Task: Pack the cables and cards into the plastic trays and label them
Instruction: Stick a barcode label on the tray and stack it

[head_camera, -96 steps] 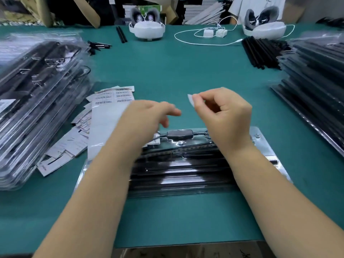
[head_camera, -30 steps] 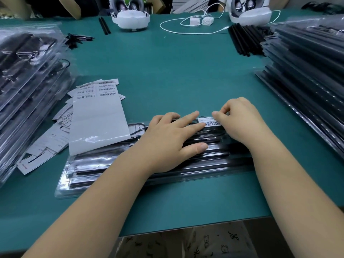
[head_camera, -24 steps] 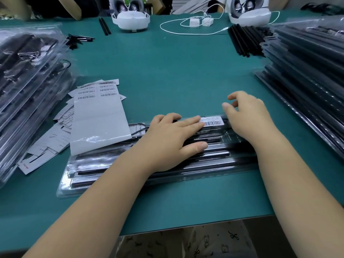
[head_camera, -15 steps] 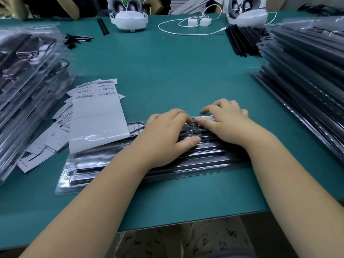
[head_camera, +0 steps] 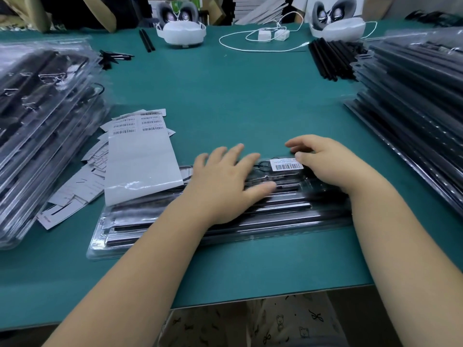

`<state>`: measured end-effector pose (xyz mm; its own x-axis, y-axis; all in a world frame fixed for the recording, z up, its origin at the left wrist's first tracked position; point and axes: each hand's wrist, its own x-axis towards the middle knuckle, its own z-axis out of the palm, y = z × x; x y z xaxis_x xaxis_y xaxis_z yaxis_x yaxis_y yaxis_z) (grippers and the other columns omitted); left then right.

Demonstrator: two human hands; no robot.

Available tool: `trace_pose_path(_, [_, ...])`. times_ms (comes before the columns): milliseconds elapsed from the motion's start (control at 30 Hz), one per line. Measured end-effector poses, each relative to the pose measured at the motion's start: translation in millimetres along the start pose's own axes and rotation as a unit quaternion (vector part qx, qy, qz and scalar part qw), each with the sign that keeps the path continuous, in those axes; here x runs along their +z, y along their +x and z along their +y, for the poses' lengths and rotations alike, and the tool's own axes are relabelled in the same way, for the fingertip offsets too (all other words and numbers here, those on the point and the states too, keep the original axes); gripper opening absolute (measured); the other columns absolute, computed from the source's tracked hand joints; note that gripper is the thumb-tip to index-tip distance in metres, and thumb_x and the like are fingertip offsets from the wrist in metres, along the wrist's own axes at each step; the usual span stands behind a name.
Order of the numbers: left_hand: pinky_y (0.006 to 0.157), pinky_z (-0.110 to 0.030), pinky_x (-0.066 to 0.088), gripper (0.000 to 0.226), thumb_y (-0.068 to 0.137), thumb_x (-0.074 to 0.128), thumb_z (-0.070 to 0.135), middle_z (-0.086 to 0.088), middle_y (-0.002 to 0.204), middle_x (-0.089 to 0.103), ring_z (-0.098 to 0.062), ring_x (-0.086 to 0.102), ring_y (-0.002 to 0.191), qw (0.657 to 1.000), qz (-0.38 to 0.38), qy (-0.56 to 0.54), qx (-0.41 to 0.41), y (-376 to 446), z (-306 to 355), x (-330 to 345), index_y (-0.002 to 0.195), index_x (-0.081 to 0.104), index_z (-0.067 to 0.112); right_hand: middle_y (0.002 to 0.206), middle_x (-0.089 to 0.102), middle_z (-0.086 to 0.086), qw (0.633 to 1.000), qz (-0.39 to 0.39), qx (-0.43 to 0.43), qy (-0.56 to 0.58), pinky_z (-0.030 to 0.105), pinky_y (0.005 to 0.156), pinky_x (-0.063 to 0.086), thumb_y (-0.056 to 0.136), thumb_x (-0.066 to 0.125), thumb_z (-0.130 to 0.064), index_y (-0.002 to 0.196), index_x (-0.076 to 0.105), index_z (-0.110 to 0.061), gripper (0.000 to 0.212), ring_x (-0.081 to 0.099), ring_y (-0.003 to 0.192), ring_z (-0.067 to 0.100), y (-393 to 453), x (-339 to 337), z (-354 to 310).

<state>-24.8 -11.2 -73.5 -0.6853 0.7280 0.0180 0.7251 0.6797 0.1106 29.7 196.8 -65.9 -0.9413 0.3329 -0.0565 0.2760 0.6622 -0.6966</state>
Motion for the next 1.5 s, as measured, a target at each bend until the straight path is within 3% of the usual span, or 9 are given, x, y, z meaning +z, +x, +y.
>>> trace_pose_path(133, [0.099, -0.039, 0.037, 0.091, 0.068, 0.011, 0.081, -0.003, 0.131, 0.052, -0.024, 0.044, 0.122, 0.996, -0.008, 0.032, -0.085, -7, -27, -13, 0.129, 0.050, 0.025, 0.115, 0.062, -0.006, 0.999, 0.026, 0.005, 0.038, 0.021, 0.073, 0.042, 0.095, 0.050, -0.010, 0.107, 0.060, -0.033, 0.027, 0.056, 0.094, 0.009, -2, -2, 1])
trace_pose_path(233, [0.081, -0.035, 0.041, 0.079, 0.068, 0.021, 0.084, 0.002, 0.112, 0.055, -0.021, 0.052, 0.104, 0.994, -0.028, 0.025, -0.104, -12, -43, -21, 0.110, 0.056, 0.028, 0.122, 0.059, -0.003, 0.998, 0.059, 0.027, -0.023, 0.030, 0.088, 0.040, 0.094, 0.054, -0.023, 0.111, 0.061, -0.032, 0.021, 0.053, 0.103, 0.015, 1, -2, 2])
trace_pose_path(400, [0.086, -0.036, 0.042, 0.087, 0.059, 0.030, 0.085, 0.000, 0.108, 0.050, -0.023, 0.049, 0.104, 0.993, -0.043, -0.003, -0.110, -11, -45, -26, 0.115, 0.058, 0.025, 0.133, 0.045, 0.011, 0.943, 0.194, 0.135, -0.233, 0.049, 0.096, 0.030, 0.086, 0.057, -0.054, 0.124, 0.056, -0.026, 0.047, 0.033, 0.126, 0.033, 2, -7, 6])
trace_pose_path(733, [0.081, -0.038, 0.037, 0.083, 0.068, 0.023, 0.085, -0.004, 0.105, 0.052, -0.027, 0.047, 0.102, 0.986, 0.029, 0.004, -0.166, -2, -39, -18, 0.107, 0.059, 0.021, 0.125, 0.054, 0.010, 0.959, 0.234, 0.107, -0.118, 0.048, 0.101, 0.036, 0.089, 0.051, -0.050, 0.112, 0.064, -0.025, 0.036, 0.044, 0.119, 0.033, 5, -12, 15])
trace_pose_path(900, [0.084, -0.039, 0.034, 0.079, 0.074, 0.017, 0.081, -0.003, 0.103, 0.058, -0.026, 0.052, 0.100, 0.983, 0.063, 0.024, -0.169, -1, -34, -16, 0.109, 0.054, 0.020, 0.125, 0.058, 0.009, 0.965, 0.223, 0.134, -0.031, 0.035, 0.085, 0.037, 0.091, 0.047, -0.051, 0.123, 0.055, -0.021, 0.045, 0.051, 0.113, 0.028, 3, -16, 17])
trace_pose_path(1067, [0.080, -0.037, 0.032, 0.078, 0.077, 0.018, 0.082, 0.002, 0.096, 0.064, -0.023, 0.058, 0.095, 0.984, 0.091, 0.029, -0.148, -5, -32, -20, 0.111, 0.057, 0.023, 0.144, 0.041, 0.008, 0.930, 0.181, -0.036, -0.318, 0.046, 0.107, 0.023, 0.089, 0.040, -0.060, 0.132, 0.052, -0.027, 0.055, 0.029, 0.132, 0.030, -3, -22, -11])
trace_pose_path(1200, [0.072, -0.035, 0.024, 0.079, 0.071, 0.013, 0.081, 0.003, 0.094, 0.062, -0.024, 0.056, 0.095, 0.977, 0.169, 0.063, -0.119, -10, -22, -29, 0.102, 0.057, 0.024, 0.089, 0.065, -0.004, 0.941, -0.025, -0.122, -0.315, 0.035, 0.078, 0.044, 0.069, 0.012, -0.080, 0.084, 0.064, -0.027, 0.077, 0.057, 0.088, 0.016, 1, -29, -48])
trace_pose_path(1267, [0.072, -0.036, 0.021, 0.074, 0.074, 0.017, 0.081, 0.002, 0.092, 0.061, -0.025, 0.055, 0.093, 0.975, 0.175, 0.070, -0.116, -12, -16, -32, 0.098, 0.056, 0.023, 0.066, 0.057, -0.004, 0.928, -0.041, -0.129, -0.347, 0.030, 0.058, 0.037, 0.069, 0.007, -0.078, 0.067, 0.056, -0.022, 0.074, 0.051, 0.066, 0.010, 7, -29, -51])
trace_pose_path(1500, [0.068, -0.034, 0.033, 0.057, 0.089, 0.025, 0.070, -0.001, 0.099, 0.051, -0.027, 0.053, 0.093, 0.993, 0.081, 0.023, -0.080, -17, -19, -45, 0.103, 0.049, 0.020, 0.051, 0.044, 0.002, 0.908, -0.045, -0.193, -0.369, 0.035, 0.054, 0.032, 0.087, 0.019, -0.061, 0.055, 0.038, -0.012, 0.061, 0.043, 0.053, 0.020, 20, -36, -48])
